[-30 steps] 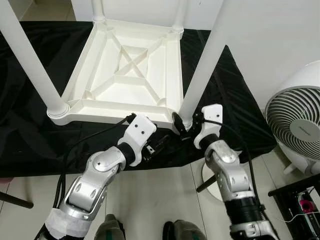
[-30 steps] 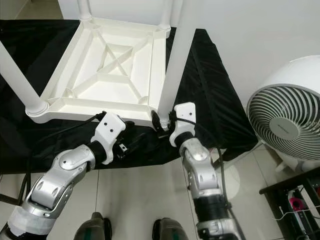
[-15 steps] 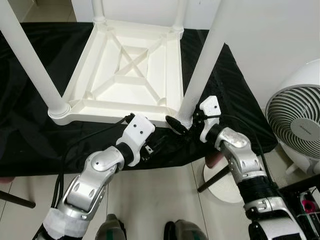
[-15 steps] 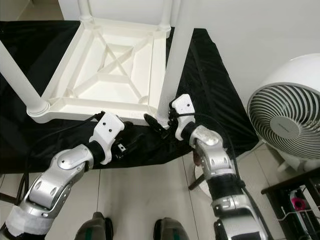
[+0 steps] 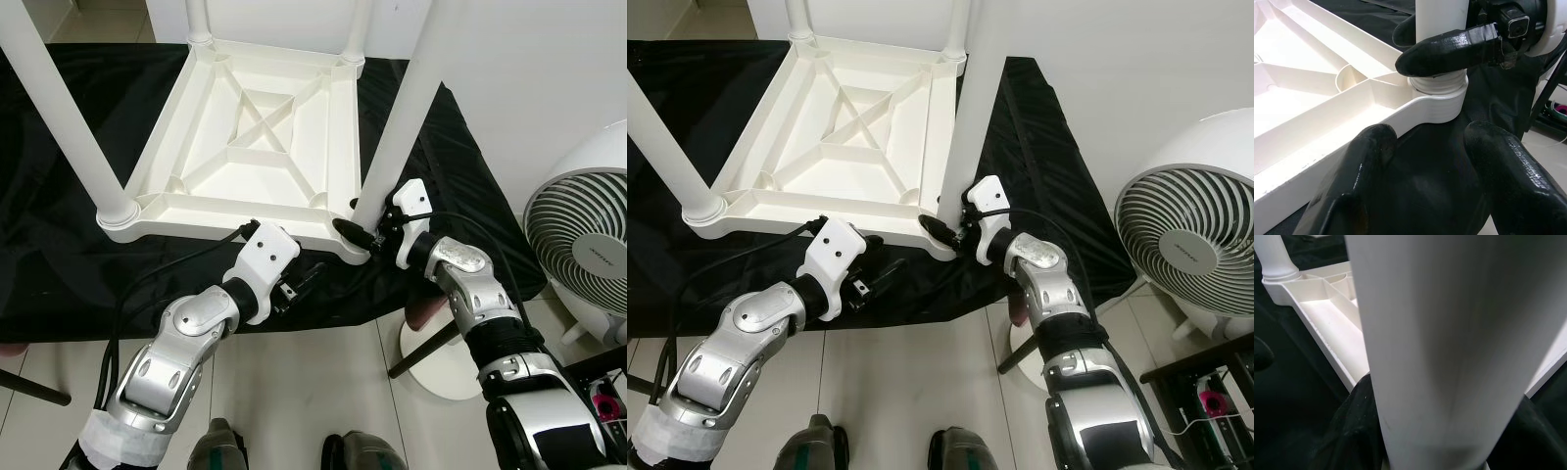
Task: Building children table
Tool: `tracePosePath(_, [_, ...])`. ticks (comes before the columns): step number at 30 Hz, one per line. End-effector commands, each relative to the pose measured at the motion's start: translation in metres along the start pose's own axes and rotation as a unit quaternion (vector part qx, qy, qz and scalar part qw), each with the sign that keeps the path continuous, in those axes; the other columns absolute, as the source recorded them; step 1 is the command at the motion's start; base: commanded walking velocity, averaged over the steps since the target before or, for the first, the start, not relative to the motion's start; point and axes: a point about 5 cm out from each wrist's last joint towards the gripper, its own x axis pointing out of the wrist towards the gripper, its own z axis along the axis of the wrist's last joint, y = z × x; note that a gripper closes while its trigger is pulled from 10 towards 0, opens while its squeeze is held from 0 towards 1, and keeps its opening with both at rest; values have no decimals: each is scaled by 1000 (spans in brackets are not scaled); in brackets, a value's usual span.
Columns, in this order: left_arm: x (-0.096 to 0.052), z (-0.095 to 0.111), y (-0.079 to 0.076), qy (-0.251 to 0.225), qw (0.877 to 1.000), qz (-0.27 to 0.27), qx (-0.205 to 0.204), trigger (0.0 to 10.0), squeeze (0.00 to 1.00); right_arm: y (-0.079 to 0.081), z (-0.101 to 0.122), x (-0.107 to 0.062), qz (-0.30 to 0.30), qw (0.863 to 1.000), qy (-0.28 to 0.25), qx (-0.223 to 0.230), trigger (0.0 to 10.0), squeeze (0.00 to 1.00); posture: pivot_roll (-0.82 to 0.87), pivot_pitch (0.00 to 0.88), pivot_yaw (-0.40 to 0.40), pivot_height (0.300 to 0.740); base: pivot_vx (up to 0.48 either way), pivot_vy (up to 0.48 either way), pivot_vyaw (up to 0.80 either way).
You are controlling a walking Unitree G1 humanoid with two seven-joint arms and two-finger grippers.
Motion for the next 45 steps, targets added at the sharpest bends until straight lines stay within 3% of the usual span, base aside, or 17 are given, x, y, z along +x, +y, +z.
tracePosePath(1, [-3, -2, -1, 6, 1000, 5, -2, 10000, 0, 6, -17, -3, 0, 999, 24, 23, 0, 0, 70, 73, -49, 740, 0, 0, 0])
tracePosePath(7, [-3, -2, -1, 6, 1000, 5, -4, 10000, 0, 10, -21, -3, -30, 999, 15, 37, 0, 0, 60, 74, -46, 740, 0, 0, 0])
tracePosePath(9, [-2, -2, -1, 7, 1000, 3, -3, 10000, 0, 11, -22, -3, -72, 997, 9, 38, 0, 0, 55, 76, -44, 740, 0, 0, 0])
tracePosePath(13, [-2, -1, -2, 6, 1000, 1, -5, 10000, 0, 11, -22, -2, -100, 994, 2, 45, 0, 0, 44, 81, -44, 740, 0, 0, 0])
tracePosePath(21, [1, -3, -6, 5, 1000, -7, -14, 10000, 0, 23, -21, -4, -231, 970, -7, 76, 0, 0, 21, 89, -41, 740, 0, 0, 0])
tracePosePath(25, [1, -3, -7, 5, 1000, -9, -15, 10000, 0, 27, -19, -5, -314, 946, -4, 76, 0, 0, 17, 91, -41, 740, 0, 0, 0])
tracePosePath(27, [1, -3, -7, 5, 1000, -9, -15, 10000, 0, 27, -19, -5, -314, 946, -4, 76, 0, 0, 17, 91, -41, 740, 0, 0, 0])
tracePosePath(29, [1, -4, -8, 6, 1000, -9, -16, 10000, 0, 34, -16, 0, -342, 936, -9, 83, 0, 0, 16, 92, -41, 740, 0, 0, 0])
tracePosePath(33, [1, -4, -9, 6, 1000, -9, -18, 10000, 0, 43, -13, 5, -340, 936, -10, 87, 0, 0, 14, 95, -40, 740, 0, 0, 0])
tracePosePath(34, [1, -4, -9, 6, 1000, -10, -19, 10000, 0, 46, -11, 6, -330, 940, -10, 83, 3608, 0, 15, 93, -42, 740, 0, 0, 0])
tracePosePath(37, [1, -4, -9, 7, 1000, -11, -18, 10000, 0, 46, -10, 6, -327, 942, -10, 80, 3608, 0, 15, 93, -42, 740, 0, 0, 0])
tracePosePath(38, [1, -4, -9, 7, 1000, -11, -18, 10000, 0, 43, -10, 4, -329, 941, -9, 80, 10000, 0, 16, 92, -45, 740, 0, 0, 0])
tracePosePath(39, [2, -4, -9, 7, 1000, -10, -17, 10000, 0, 41, -10, 2, -334, 939, -9, 80, 10000, 216, 19, 88, -47, 740, 0, 0, 0])
tracePosePath(40, [2, -4, -9, 7, 1000, -10, -17, 10000, 0, 41, -10, 2, -334, 939, -9, 80, 10000, 216, 19, 88, -47, 740, 0, 0, 0])
tracePosePath(41, [2, -4, -9, 6, 1000, -9, -17, 10000, 0, 39, -10, 0, -336, 938, -12, 85, 10000, 1000, 21, 86, -49, 740, 0, 0, 0])
tracePosePath(45, [2, -4, -10, 6, 1000, -8, -18, 10000, 0, 37, -9, -4, -339, 937, -18, 85, 10000, 1000, 21, 82, -51, 740, 0, 0, 0])
